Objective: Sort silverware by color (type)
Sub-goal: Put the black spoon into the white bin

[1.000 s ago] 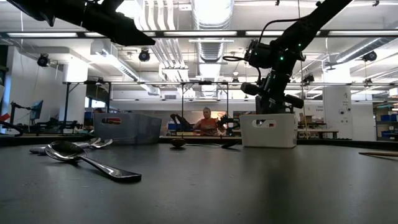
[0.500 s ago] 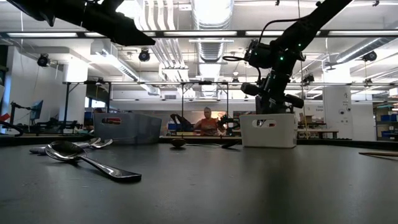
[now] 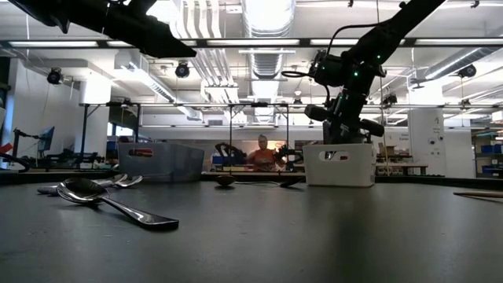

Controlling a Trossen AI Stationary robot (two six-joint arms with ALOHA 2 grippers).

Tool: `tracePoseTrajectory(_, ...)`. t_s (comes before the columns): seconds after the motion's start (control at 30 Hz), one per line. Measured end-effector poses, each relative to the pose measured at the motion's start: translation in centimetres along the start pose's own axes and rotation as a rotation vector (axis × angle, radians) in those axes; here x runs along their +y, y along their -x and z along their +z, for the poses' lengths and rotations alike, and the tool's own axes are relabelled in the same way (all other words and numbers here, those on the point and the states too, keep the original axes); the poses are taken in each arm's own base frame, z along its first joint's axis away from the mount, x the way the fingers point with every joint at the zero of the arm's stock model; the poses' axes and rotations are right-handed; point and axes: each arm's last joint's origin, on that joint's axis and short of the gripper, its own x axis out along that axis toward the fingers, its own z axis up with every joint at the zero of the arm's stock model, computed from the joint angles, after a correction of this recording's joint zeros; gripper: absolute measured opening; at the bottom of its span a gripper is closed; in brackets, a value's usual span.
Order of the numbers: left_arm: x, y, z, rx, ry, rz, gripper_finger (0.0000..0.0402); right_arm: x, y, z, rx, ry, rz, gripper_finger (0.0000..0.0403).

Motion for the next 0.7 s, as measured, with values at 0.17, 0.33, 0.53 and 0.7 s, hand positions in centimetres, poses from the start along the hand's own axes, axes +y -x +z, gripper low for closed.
tracePoseTrajectory(0.17, 0.00, 0.00, 0.00, 0.000, 0.000, 0.000, 0.0213, 0.00, 0.00, 0.00, 0.000, 0.009, 0.000, 0.0018)
tracePoseTrajectory(0.33, 0.00, 0.00, 0.00, 0.000, 0.000, 0.000, 0.0213, -0.02, -0.01, -0.01, 0.002, 0.004, 0.000, 0.0017)
tracePoseTrajectory(0.53, 0.00, 0.00, 0.00, 0.000, 0.000, 0.000, 0.0213, -0.07, -0.01, -0.04, 0.002, -0.014, -0.007, 0.0015)
tracePoseTrajectory(0.7, -0.01, 0.00, 0.00, 0.000, 0.000, 0.000, 0.0213, -0.07, -0.01, -0.05, 0.003, -0.014, -0.008, 0.0044)
